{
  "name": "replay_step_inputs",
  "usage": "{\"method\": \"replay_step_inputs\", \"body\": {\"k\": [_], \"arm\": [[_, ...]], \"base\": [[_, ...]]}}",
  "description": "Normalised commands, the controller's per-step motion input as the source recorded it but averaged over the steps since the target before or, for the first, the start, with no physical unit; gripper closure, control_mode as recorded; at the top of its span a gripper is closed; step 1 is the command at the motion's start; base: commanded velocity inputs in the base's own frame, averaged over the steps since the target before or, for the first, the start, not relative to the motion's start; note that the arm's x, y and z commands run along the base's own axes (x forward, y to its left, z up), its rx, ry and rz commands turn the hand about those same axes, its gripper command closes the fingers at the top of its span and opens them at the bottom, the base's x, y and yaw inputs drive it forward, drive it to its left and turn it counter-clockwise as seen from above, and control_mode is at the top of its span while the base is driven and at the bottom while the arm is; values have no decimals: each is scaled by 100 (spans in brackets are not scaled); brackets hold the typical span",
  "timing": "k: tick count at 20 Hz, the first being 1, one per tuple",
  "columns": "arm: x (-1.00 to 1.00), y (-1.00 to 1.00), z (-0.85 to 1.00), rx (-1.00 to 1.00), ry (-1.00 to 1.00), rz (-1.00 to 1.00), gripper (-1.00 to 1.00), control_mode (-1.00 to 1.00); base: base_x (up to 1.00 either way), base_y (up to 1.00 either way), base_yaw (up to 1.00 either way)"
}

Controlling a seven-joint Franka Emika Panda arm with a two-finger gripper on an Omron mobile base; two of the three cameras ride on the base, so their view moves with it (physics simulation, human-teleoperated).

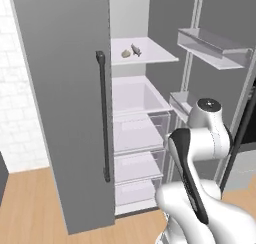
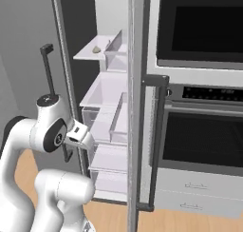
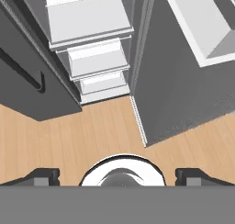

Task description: Place one garlic and one fish in each tupperware on the nearby counter, to pack two identical lunches.

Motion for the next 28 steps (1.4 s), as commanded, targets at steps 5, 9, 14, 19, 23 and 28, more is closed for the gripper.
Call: {"method": "replay_step_inputs", "body": {"k": [5, 9, 14, 19, 23, 28], "arm": [[0, 0, 0, 0, 0, 0, -100, 100], [0, 0, 0, 0, 0, 0, -100, 100], [0, 0, 0, 0, 0, 0, -100, 100], [0, 0, 0, 0, 0, 0, -100, 100], [0, 0, 0, 0, 0, 0, -100, 100], [0, 0, 0, 0, 0, 0, -100, 100]], "base": [[68, 31, 5], [55, 26, 6], [53, 8, 10], [43, 0, 3], [0, 0, 0], [1, 0, 0]]}}
